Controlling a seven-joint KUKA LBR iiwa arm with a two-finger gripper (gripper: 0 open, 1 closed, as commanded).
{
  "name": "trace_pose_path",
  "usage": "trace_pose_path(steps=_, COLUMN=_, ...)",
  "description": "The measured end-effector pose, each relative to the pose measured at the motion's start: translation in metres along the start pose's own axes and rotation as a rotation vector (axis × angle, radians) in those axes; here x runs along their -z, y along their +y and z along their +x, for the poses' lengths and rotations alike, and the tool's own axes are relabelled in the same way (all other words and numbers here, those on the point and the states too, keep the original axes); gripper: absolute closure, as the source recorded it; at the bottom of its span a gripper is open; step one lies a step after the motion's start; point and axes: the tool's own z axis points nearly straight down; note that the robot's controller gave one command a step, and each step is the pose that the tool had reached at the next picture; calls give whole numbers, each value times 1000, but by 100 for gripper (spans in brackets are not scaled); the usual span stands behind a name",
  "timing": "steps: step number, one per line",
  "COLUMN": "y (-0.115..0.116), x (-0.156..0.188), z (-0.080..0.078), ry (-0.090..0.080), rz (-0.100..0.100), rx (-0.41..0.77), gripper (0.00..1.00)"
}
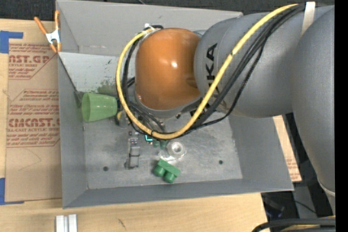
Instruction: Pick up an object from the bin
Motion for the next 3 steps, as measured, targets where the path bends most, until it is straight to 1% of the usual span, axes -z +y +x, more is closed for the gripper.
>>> trace_pose_path(steps=1, y=-130, x=-139, z=-3, ry=-1, rz=2, rx=-538, gripper=0)
trace_pose_path(steps=2, y=-149, x=-106, z=11, ry=-6, rz=-1, rx=-294, gripper=0)
trace_pose_path(steps=3, y=-145, x=-101, z=16, ry=-6, rz=0, rx=161, gripper=0)
